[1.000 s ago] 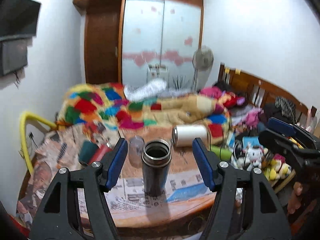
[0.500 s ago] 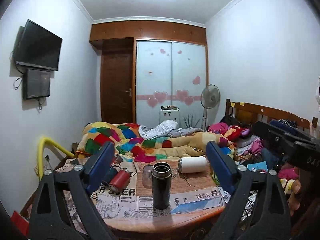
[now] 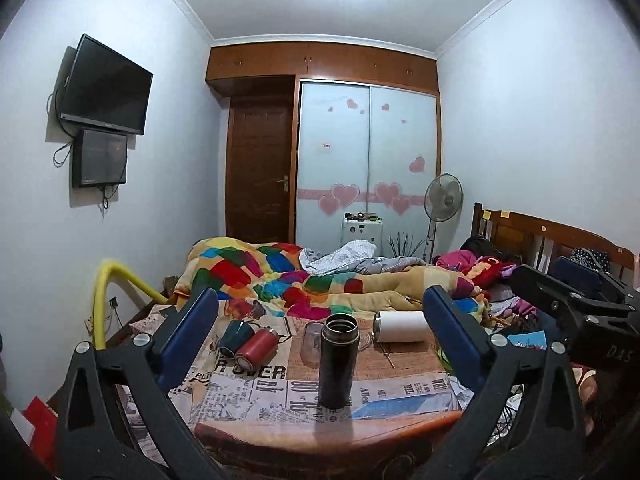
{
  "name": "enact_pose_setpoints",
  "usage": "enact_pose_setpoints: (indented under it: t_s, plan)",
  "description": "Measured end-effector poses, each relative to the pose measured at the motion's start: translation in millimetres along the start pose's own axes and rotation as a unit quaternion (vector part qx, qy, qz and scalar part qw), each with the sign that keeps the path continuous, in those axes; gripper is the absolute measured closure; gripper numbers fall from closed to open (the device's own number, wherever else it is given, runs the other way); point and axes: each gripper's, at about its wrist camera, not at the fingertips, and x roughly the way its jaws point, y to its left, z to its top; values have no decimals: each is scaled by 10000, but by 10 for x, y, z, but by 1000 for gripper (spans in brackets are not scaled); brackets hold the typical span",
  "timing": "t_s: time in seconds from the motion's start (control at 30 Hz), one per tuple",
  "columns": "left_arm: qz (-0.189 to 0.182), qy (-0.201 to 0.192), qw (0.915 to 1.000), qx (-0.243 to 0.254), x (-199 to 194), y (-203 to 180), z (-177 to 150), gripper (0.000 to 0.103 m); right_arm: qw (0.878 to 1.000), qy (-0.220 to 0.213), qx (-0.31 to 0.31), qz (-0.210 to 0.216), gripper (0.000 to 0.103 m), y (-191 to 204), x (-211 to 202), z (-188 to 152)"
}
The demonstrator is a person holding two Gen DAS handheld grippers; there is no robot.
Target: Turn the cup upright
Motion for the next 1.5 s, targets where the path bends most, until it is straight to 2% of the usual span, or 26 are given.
enact_pose_setpoints:
  t_s: [1.5]
  plan:
    - [4, 86, 10000, -36, 45, 53, -62, 0, 9999, 136, -83, 37, 0, 50, 31, -4]
